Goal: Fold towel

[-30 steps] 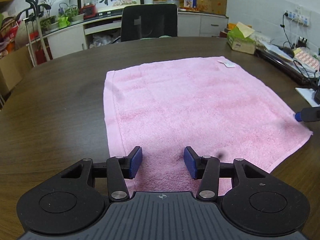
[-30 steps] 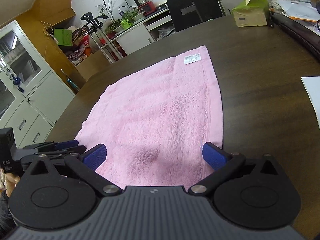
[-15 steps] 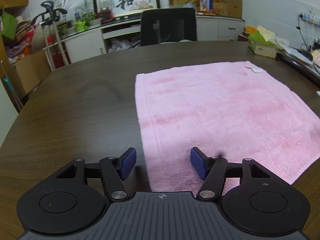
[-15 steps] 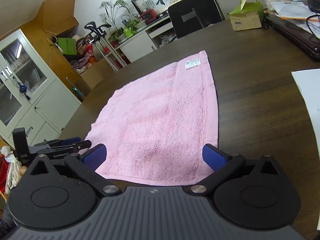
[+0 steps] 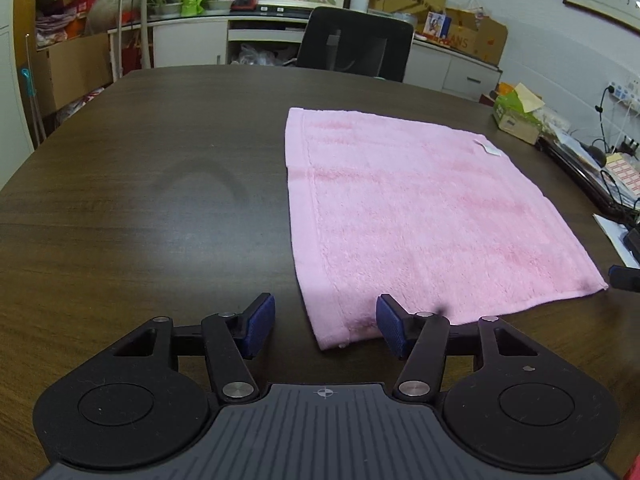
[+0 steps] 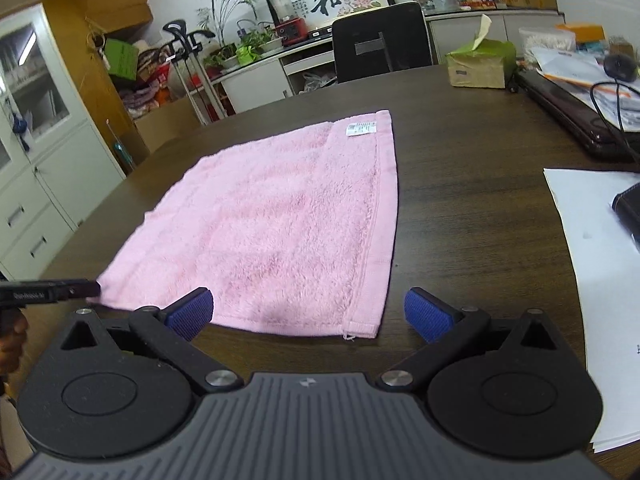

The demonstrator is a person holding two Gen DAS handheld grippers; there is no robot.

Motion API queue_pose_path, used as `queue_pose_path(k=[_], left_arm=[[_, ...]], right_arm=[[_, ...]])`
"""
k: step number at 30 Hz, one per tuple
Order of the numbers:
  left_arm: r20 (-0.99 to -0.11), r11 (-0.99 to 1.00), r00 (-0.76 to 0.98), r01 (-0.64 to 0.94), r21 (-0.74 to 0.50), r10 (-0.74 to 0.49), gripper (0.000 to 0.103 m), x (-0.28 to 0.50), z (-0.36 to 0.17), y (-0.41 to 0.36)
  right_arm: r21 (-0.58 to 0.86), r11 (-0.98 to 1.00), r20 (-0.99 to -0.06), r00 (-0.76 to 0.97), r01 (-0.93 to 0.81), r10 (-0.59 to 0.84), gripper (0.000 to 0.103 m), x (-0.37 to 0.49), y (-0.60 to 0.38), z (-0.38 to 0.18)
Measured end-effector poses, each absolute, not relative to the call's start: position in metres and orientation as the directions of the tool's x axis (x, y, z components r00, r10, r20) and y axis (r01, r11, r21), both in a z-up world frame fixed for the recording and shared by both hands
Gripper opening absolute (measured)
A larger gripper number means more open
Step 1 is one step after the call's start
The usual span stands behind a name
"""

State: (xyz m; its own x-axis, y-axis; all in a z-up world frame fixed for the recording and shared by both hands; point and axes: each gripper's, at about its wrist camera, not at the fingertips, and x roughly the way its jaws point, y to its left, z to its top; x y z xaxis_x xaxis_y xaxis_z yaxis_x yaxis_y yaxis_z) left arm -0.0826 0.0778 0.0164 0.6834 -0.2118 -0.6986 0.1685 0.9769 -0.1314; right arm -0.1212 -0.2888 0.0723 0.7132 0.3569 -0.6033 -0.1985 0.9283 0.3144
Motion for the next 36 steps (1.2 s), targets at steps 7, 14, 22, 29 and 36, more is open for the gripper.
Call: queue_pose_path(k=[7,14,22,29,36], left_arm=[[-0.69,0.977,0.694,0.188,-0.101,-0.205,0.058,-0.084,0.014,0.057],[-0.683,0.99,0.719,0.13,-0.046,-0.127,0.06,-0.089,0.01,0.044],[-0.667,0.996,0.741,0.088,-0.014,-0.074,0.062,-0.092,0.007,0.036],[-0.652,0.997,0.755,0.074,-0.007,-0.061,0.064,-0.093,0.005,0.034],[-0.633,0.998,0.773,0.057,-0.005,-0.047,0.064,-0.097,0.003,0.033]], right_arm=[[0.202,0.949,-0.629,0.711,-0.242,0.315,0.103,-0.13,-0.276,0.07],[0.117,0.957,-0.645,0.712,-0.264,0.276,0.103,-0.128,-0.268,0.068],[0.041,0.958,-0.652,0.719,-0.283,0.24,0.103,-0.124,-0.263,0.064],[0.022,0.956,-0.656,0.717,-0.292,0.234,0.102,-0.122,-0.26,0.064],[0.027,0.95,-0.627,0.735,-0.31,0.258,0.048,-0.127,-0.261,0.068]])
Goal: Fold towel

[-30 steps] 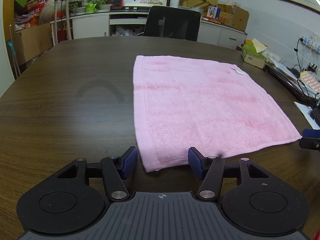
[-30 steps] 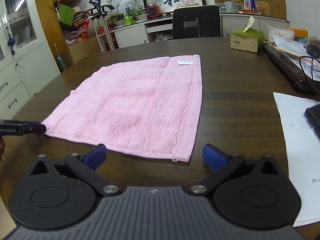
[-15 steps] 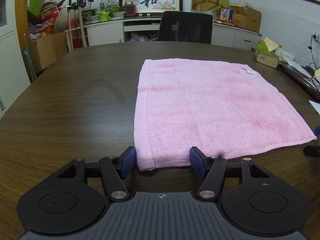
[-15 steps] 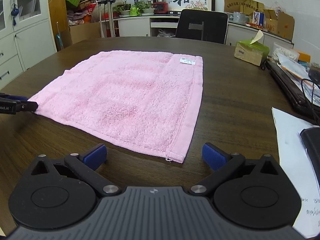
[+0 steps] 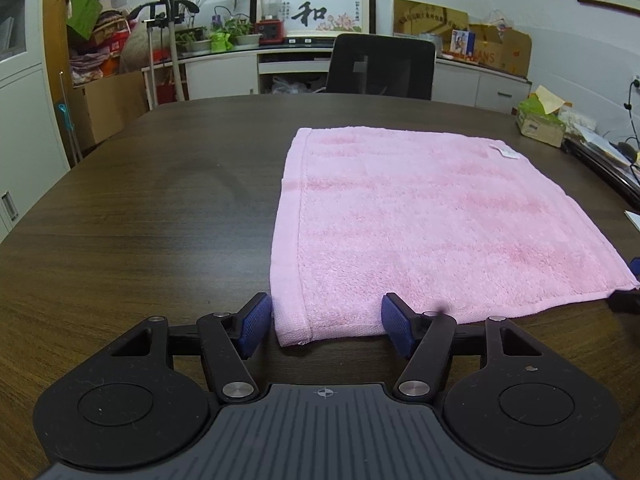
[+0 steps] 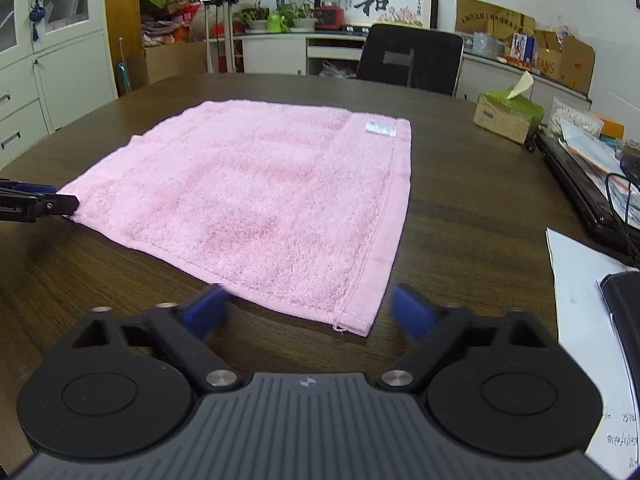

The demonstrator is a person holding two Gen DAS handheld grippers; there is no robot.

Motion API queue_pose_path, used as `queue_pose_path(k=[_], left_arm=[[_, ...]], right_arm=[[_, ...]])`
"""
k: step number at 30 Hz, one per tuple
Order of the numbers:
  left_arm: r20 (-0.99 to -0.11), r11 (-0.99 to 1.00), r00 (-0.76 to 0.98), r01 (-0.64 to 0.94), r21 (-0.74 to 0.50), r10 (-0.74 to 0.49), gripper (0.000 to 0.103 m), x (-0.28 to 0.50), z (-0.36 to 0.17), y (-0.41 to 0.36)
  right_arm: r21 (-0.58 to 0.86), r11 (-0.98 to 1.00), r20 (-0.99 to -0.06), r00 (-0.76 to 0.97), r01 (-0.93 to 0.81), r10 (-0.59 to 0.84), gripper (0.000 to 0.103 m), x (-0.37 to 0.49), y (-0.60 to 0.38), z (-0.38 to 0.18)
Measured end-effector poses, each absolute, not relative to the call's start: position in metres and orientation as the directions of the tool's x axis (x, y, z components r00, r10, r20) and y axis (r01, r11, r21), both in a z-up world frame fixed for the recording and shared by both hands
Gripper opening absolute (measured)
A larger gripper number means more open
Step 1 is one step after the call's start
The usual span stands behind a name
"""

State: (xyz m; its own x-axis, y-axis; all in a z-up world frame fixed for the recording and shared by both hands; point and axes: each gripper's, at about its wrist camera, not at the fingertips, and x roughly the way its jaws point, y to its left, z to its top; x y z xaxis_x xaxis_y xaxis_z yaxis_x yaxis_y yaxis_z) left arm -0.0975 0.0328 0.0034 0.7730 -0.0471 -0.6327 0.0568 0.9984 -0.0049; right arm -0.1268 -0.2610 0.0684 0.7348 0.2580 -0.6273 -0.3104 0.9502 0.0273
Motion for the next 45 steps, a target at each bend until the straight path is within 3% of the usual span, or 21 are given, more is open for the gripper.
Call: queue_pose_path(k=[2,5,6,7,10,11,15,35,45], left_arm=[[-0.63,0.999,0.775,0.052,-0.005,-0.044,0.064,-0.097,0.003,0.032],[-0.625,0.999,0.779,0.054,-0.007,-0.046,0.059,-0.097,0.003,0.031],[-0.622,0.998,0.781,0.063,-0.012,-0.057,0.054,-0.097,0.003,0.031],[-0.619,0.997,0.782,0.074,-0.019,-0.069,0.038,-0.098,0.004,0.031],[-0.616,0.994,0.781,0.102,-0.035,-0.101,0.01,-0.098,0.005,0.029],[-0.617,0.993,0.779,0.11,-0.036,-0.109,0.008,-0.097,0.005,0.027],[-0.616,0.994,0.782,0.109,-0.008,-0.091,0.007,-0.095,0.005,0.019],[-0.569,0.972,0.798,0.091,-0.216,-0.201,0.006,-0.117,0.033,0.05],[-0.434,0.957,0.875,0.103,-0.271,-0.217,0.006,-0.136,0.088,0.056]], right_arm=[[0.031,0.952,-0.625,0.737,-0.304,0.256,0.035,-0.127,-0.262,0.07],[0.027,0.953,-0.62,0.743,-0.3,0.251,0.033,-0.129,-0.262,0.07],[0.027,0.954,-0.619,0.745,-0.299,0.251,0.03,-0.13,-0.262,0.07],[0.027,0.955,-0.618,0.746,-0.297,0.249,0.028,-0.13,-0.262,0.07],[0.032,0.955,-0.615,0.747,-0.296,0.252,0.02,-0.133,-0.263,0.07],[0.034,0.955,-0.614,0.748,-0.294,0.251,0.014,-0.133,-0.263,0.07],[0.029,0.96,-0.609,0.757,-0.278,0.237,0.005,-0.133,-0.264,0.071],[0.041,0.967,-0.485,0.841,-0.251,0.239,0.004,-0.182,-0.268,0.096],[0.098,0.958,-0.329,0.9,-0.269,0.286,0.004,-0.217,-0.274,0.15]])
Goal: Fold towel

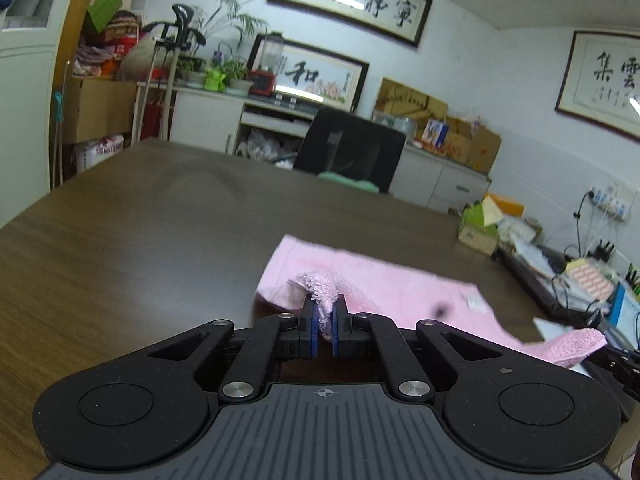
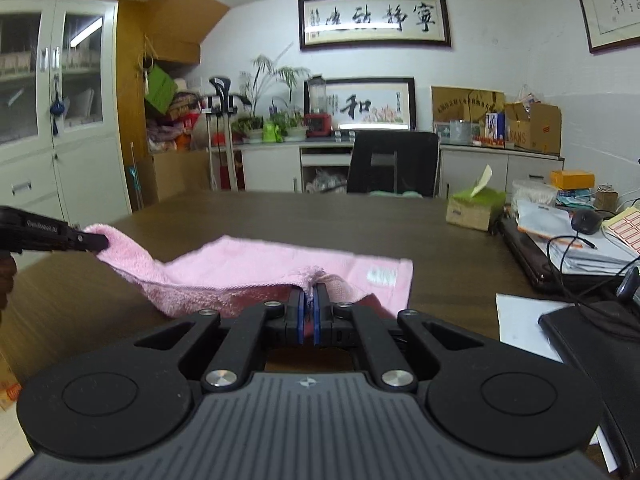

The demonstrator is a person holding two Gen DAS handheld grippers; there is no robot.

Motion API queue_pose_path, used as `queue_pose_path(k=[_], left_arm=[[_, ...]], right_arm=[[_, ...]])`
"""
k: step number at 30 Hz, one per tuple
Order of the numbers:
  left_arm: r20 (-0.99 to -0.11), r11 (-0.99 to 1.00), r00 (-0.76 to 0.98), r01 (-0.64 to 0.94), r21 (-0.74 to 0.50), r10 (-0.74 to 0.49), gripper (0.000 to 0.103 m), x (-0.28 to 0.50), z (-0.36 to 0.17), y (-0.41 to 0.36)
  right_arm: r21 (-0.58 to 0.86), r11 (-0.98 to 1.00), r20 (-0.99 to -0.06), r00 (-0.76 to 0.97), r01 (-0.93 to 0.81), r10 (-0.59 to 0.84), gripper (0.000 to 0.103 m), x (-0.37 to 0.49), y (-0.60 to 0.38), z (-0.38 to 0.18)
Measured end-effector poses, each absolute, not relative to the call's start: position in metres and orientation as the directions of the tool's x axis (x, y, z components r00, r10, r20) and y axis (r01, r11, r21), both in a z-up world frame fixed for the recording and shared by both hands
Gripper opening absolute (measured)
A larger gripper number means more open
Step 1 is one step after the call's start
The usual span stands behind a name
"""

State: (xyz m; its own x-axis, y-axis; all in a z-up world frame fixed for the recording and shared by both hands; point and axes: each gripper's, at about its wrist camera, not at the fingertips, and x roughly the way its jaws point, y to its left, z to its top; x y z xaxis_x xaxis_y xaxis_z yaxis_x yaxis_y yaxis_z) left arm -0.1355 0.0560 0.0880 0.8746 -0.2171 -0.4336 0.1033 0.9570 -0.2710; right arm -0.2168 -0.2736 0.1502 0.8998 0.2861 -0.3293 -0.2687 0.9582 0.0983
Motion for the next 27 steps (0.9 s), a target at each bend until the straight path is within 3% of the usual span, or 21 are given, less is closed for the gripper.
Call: queue_pose_path(k=[4,12,19,27], left_arm=[[-0.442,0.963,0.874,0.098,-0.25,-0.204,0.006,-0.099,0.096,0.041],[-0.584,0.981,0.802,0.015,-0.191,-0.126,0.006,0.003,0.077,0.012],[-0.666,0.983,0.742,-0.063,-0.171,-0.069,0.008,0.059,0.047,0.005],[-0.64,0.984,0.768,-0.1,-0.145,-0.016,0.032,0.054,0.045,0.015]], right_arm=[[0.112,0.969,-0.31,0.919,-0.221,0.245,0.004,-0.179,-0.278,0.16],[0.121,0.988,-0.355,0.926,-0.092,0.129,0.005,-0.089,-0.284,0.142],[0.124,0.992,-0.485,0.869,-0.039,0.095,0.005,-0.013,-0.287,0.098],[0.152,0.988,-0.532,0.841,-0.019,0.098,0.014,0.008,-0.291,0.075]])
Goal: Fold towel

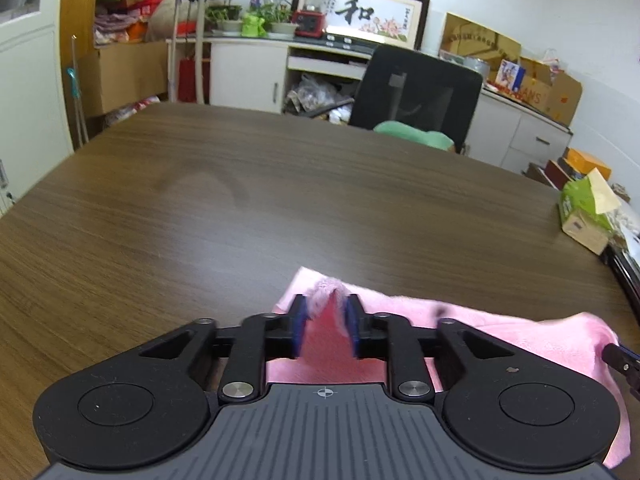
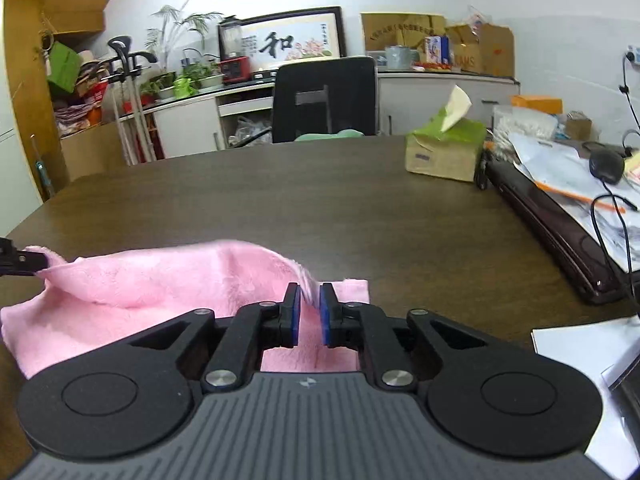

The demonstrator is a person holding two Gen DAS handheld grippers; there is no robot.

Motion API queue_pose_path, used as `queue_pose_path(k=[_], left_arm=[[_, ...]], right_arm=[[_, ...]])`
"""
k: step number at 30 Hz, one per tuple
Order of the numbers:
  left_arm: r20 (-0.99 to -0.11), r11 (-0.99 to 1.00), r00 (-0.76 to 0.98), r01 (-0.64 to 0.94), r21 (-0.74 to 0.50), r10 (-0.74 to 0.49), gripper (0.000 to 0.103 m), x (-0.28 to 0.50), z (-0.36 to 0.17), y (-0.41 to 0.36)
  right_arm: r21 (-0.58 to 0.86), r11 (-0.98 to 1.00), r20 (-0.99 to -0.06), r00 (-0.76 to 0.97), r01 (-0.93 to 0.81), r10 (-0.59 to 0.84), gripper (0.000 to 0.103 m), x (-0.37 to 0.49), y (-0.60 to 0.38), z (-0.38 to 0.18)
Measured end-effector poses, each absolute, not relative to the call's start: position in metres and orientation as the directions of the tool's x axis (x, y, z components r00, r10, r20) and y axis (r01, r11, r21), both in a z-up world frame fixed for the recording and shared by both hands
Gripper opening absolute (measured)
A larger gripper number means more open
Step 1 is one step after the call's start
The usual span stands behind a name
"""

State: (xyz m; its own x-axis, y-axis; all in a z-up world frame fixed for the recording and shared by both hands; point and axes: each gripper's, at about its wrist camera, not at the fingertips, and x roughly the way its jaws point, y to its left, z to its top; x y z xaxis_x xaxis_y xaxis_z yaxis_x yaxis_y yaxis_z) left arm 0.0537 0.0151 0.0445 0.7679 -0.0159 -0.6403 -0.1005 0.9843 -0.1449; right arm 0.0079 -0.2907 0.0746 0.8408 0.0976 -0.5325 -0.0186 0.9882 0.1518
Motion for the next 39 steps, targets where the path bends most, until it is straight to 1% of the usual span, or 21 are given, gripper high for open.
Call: queue_pose_path(k=[4,5,7,9,11,13,17,19,21,23,26,28,30,35,37,38,39], left_arm=[[-0.601,0.979,0.799,-0.142,-0.148,0.025,0.051,0.044,0.055,0.027],[-0.597,0.978,0.802,-0.15,-0.145,0.034,0.052,0.042,0.056,0.03],[-0.601,0.976,0.798,-0.165,-0.139,0.049,0.052,0.038,0.057,0.036],[-0.607,0.977,0.793,-0.166,-0.136,0.05,0.052,0.034,0.055,0.042],[-0.62,0.98,0.784,-0.147,-0.13,0.036,0.051,0.031,0.05,0.043],[-0.637,0.99,0.771,-0.086,-0.108,-0.003,0.051,0.029,0.044,0.036],[-0.651,0.998,0.757,0.028,-0.065,-0.063,0.05,0.026,0.036,0.02],[-0.652,0.996,0.753,0.085,-0.036,-0.088,0.05,0.024,0.032,0.009],[-0.662,0.994,0.745,0.105,-0.002,-0.08,0.05,0.025,0.027,0.002],[-0.679,0.994,0.732,0.101,0.029,-0.055,0.05,0.027,0.022,-0.003],[-0.693,0.995,0.72,0.088,0.038,-0.038,0.051,0.027,0.019,-0.003],[-0.696,0.996,0.717,0.078,0.038,-0.03,0.051,0.026,0.018,-0.003],[-0.701,0.997,0.713,0.054,0.047,-0.005,0.051,0.023,0.019,-0.006],[-0.699,0.997,0.711,-0.029,0.075,0.073,0.051,0.014,0.023,-0.018],[-0.695,0.995,0.712,-0.059,0.082,0.1,0.052,0.011,0.023,-0.02],[-0.689,0.993,0.716,-0.069,0.091,0.113,0.053,0.01,0.023,-0.023],[-0.683,0.992,0.72,-0.076,0.1,0.123,0.053,0.009,0.023,-0.025]], right_arm=[[0.187,0.982,-0.506,0.857,-0.004,0.1,0.019,0.001,-0.298,0.081],[0.195,0.981,-0.49,0.866,-0.002,0.099,0.021,-0.003,-0.3,0.083],[0.213,0.977,-0.463,0.88,-0.006,0.106,0.029,-0.011,-0.303,0.089],[0.232,0.972,-0.446,0.885,-0.032,0.135,0.047,-0.017,-0.303,0.093],[0.247,0.966,-0.449,0.875,-0.07,0.178,0.05,-0.022,-0.297,0.093],[0.246,0.964,-0.466,0.859,-0.104,0.212,0.05,-0.025,-0.29,0.093],[0.241,0.96,-0.539,0.803,-0.144,0.255,0.053,-0.02,-0.274,0.087],[0.278,0.952,-0.569,0.776,-0.131,0.273,0.054,-0.014,-0.276,0.081],[0.327,0.939,-0.595,0.748,-0.108,0.293,0.054,-0.007,-0.281,0.075],[0.367,0.926,-0.588,0.749,-0.089,0.306,0.053,-0.005,-0.29,0.072],[0.414,0.91,-0.594,0.751,-0.023,0.289,0.042,-0.003,-0.306,0.074],[0.451,0.892,-0.594,0.741,-0.016,0.314,0.039,-0.001,-0.315,0.073],[0.457,0.889,-0.6,0.741,0.008,0.302,0.036,0.002,-0.319,0.073],[0.362,0.932,-0.64,0.734,0.026,0.228,0.037,0.004,-0.303,0.075],[0.31,0.95,-0.65,0.739,0.045,0.177,0.04,0.004,-0.292,0.078],[0.285,0.958,-0.637,0.756,0.045,0.154,0.046,0.002,-0.286,0.081],[0.266,0.963,-0.617,0.773,0.03,0.147,0.047,0.0,-0.281,0.084]])
